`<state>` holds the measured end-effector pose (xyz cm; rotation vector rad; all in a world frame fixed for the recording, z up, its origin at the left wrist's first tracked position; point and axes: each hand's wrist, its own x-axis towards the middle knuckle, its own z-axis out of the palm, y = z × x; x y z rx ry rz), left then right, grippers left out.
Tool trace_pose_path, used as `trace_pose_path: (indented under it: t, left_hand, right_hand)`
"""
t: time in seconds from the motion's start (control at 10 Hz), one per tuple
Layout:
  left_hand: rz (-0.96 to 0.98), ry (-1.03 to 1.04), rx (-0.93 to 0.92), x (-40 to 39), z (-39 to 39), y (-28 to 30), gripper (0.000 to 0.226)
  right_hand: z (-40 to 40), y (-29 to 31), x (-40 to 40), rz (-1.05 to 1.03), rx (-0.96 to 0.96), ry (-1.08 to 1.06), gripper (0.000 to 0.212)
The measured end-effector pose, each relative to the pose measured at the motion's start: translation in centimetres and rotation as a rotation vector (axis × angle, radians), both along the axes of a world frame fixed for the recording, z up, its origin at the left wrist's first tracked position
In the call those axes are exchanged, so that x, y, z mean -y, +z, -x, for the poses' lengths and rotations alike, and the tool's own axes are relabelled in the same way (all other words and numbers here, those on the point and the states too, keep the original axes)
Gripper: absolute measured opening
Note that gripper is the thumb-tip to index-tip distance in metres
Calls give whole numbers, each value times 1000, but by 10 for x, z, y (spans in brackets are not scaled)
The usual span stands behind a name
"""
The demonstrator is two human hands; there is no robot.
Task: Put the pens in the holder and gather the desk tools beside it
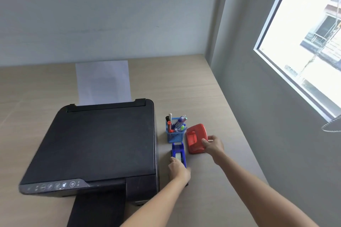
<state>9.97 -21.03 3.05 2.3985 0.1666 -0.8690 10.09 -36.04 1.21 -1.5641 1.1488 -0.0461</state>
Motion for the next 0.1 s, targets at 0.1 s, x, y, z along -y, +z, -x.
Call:
trace_pose_path:
  t: [0.1]
  left_hand:
    - [16,-41,-6,-5,7,8,94]
  right_hand:
    - [20,16,-5,48,37,31,41]
